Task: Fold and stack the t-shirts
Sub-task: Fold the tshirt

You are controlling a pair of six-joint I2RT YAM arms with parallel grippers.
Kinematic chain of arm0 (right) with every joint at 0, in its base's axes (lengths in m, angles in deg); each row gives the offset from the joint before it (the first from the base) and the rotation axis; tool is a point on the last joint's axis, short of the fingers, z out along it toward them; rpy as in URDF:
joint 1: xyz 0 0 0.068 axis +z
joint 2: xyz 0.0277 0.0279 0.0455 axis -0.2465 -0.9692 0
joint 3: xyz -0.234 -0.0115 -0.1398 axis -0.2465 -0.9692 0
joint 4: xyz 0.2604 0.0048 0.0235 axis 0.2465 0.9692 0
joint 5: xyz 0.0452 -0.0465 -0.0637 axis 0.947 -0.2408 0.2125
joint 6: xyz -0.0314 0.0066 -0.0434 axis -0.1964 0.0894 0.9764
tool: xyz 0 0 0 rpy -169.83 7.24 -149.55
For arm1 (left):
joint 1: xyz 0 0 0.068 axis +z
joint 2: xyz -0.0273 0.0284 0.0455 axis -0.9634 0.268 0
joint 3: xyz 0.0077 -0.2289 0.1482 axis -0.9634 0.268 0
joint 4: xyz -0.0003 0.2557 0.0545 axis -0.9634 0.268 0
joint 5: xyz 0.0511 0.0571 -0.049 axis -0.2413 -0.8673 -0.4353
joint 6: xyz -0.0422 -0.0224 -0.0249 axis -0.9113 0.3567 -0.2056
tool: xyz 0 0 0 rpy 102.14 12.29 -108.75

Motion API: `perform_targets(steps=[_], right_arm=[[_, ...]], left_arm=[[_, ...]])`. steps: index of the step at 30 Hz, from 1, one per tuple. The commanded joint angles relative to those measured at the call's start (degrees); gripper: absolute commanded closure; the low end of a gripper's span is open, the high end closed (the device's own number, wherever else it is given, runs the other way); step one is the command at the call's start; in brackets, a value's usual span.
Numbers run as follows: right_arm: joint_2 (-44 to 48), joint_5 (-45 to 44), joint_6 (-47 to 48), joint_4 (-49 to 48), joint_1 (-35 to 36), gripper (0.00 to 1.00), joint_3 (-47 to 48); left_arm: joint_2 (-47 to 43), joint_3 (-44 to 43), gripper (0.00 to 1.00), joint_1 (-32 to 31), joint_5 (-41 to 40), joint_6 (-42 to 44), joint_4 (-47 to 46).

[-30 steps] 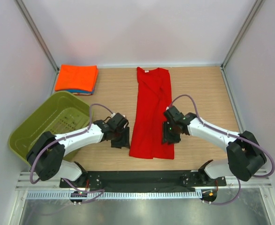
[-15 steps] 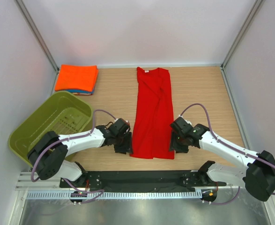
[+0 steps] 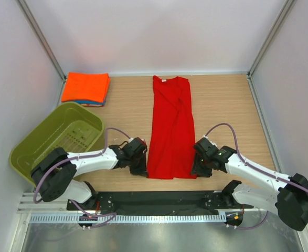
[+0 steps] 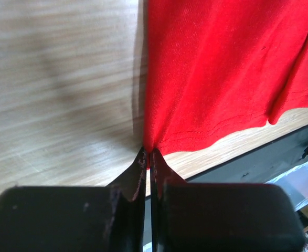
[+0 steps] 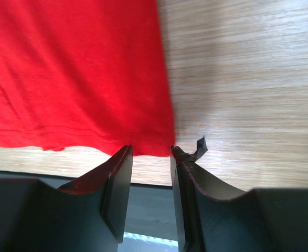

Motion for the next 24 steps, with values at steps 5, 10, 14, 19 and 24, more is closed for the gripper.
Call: perform_targets(steps=[5,10,14,19,24], right_arm=[[0.6,0.0,0.9,0.5,0.1,0.59,2.4],[-2.5,-5.7,4.9,2.6,-0.3,0.51,11.4],[-9.2,-6.1,11.7,1.2,-3.5,0.44,21.8],[-23.3,-2.0,22.8,-9.0,-12.2,0.44,36.7],[-39.1,2.6,27.9,-15.2,-17.9,0.52,51.3]], left_arm=[[-0.2,1.8,0.99,-2.2,-1.6,-4.8,2.5],[-2.3,0.9,0.71,-2.4,-4.9,-5.8,7.0],[-4.7,0.0,0.59,-2.3,-6.1,-4.8,7.7],[-4.2,-0.9,0.54,-2.2,-6.4,-2.0,6.4],[-3.9,-0.9,0.54,-2.2,-7.1,-1.3,6.8]])
